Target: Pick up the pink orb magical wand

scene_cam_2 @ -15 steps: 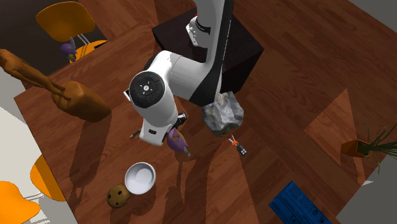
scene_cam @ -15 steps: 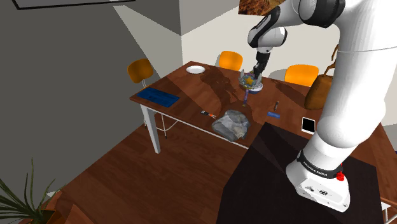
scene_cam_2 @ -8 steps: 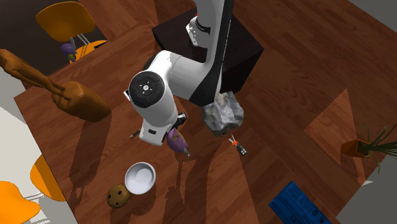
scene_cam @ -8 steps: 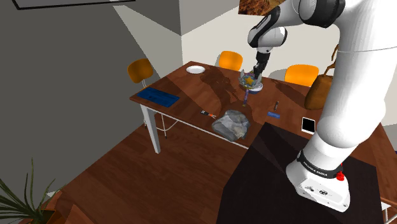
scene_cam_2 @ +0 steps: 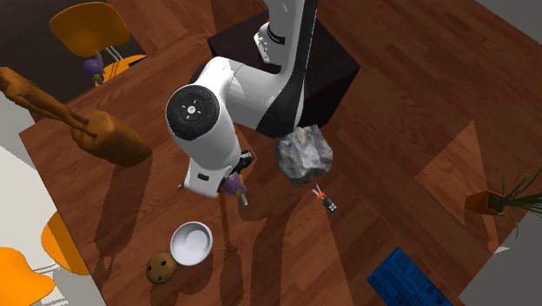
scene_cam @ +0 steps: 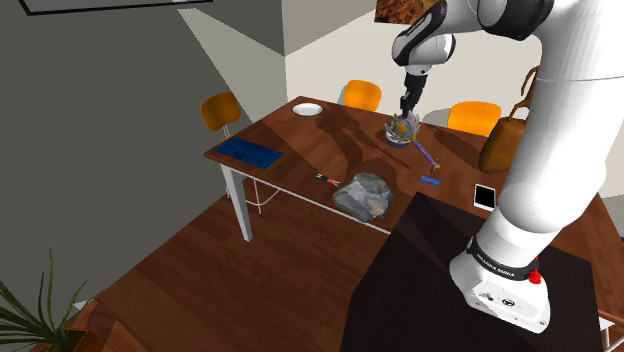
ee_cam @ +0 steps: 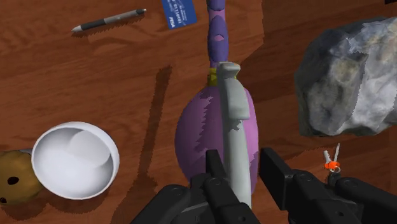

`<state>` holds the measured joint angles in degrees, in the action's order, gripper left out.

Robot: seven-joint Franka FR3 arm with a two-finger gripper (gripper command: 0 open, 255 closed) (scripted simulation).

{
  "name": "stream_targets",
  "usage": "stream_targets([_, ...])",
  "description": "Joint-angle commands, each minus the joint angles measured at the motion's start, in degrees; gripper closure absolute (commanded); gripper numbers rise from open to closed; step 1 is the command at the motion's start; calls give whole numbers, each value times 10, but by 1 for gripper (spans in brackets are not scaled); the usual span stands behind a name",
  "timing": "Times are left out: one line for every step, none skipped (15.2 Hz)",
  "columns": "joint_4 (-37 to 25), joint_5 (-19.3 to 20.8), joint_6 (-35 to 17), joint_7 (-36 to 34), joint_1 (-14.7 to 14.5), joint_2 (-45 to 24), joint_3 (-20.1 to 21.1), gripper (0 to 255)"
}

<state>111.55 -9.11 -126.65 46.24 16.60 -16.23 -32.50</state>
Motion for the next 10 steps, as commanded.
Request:
stream_targets([-8,7,15,-5,-3,9,-2,255])
stream_targets([-11,9,21,-7,-3,13,-3,255])
stream_targets([-15,12,28,-8,-4,16,-4,255])
stream_targets([-18,15,35,-10,-5,20,-5,255])
stream_targets([-22,17,41,-12,-6,24,-6,255])
stream_targets([-26,20,48,-13,-6,27,-7,255])
stream_targets([-30,22,55,-15,-7,30,-8,255])
stream_targets([-34,25,62,-16,-8,34,-8,255])
stream_targets([-35,25,63,-16,-8,34,-8,255])
stream_targets([-35,25,63,-16,-8,34,-8,255])
